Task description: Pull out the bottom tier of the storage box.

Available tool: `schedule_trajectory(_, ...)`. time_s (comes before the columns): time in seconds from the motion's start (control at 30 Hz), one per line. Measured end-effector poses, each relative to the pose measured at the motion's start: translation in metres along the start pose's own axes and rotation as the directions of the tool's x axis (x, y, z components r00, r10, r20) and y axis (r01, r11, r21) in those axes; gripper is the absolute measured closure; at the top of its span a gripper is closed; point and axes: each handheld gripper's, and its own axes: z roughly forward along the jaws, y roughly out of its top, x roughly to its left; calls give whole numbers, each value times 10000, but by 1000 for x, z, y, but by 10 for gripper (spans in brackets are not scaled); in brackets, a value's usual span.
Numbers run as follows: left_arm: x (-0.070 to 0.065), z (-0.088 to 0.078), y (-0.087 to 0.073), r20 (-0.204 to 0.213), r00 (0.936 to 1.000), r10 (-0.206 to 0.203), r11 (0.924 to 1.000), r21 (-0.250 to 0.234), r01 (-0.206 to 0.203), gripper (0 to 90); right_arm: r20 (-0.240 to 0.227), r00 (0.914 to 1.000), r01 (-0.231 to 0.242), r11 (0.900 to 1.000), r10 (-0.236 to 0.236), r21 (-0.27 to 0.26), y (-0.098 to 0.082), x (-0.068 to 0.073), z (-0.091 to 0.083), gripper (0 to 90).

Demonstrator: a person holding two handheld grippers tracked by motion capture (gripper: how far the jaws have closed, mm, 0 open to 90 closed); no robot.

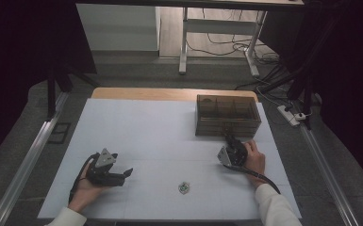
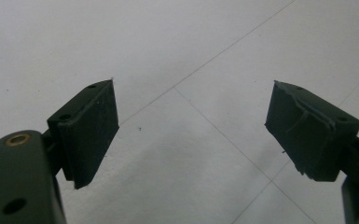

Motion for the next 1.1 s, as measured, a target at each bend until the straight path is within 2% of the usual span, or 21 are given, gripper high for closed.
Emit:
schedule_trajectory(0.07, 0, 0, 0, -7, 10000, -28, 10000, -6, 28, 170, 43, 9999, 107, 9999, -106, -28, 0, 0, -1, 807)
schedule_trajectory(0.53, 0, -2, -2, -53, 10000, -26, 10000, -15, 26, 169, -6, 10000, 41, 10000, -41, -20, 1, 1, -3, 810)
schedule_trajectory(0.57, 1, -2, -2, -53, 10000, -22, 10000, -15, 22, 169, -19, 10000, 0, 10000, 0, -41, 0, 1, -3, 900)
schedule_trajectory(0.7, 0, -4, -2, -70, 10000, -1, 10000, -53, 1, 168, 54, 10000, -56, 9999, 57, -154, 0, 0, -4, 899)
schedule_trajectory(0.83, 3, -4, -3, -107, 9999, -103, 9999, -36, 102, 168, 123, 9999, -85, 9999, 87, -136, 0, 1, -3, 882)
schedule_trajectory(0.87, 2, -4, -3, -112, 9999, -86, 10000, -41, 85, 169, -36, 9999, -124, 9999, 124, -94, 0, 1, -3, 821)
schedule_trajectory(0.9, 2, -4, -3, -106, 9999, -50, 10000, -28, 50, 169, -120, 9999, -51, 10000, 50, -16, 0, 1, -2, 807)
schedule_trajectory(0.97, 2, -3, -3, -102, 9999, -34, 10000, -11, 34, 169, -143, 9998, -140, 9999, 140, -26, 0, 1, -2, 799)
schedule_trajectory(1.1, 2, -3, -3, -103, 9999, -112, 9999, -15, 112, 168, -99, 10000, 7, 10000, -7, 23, 0, 1, 0, 790)
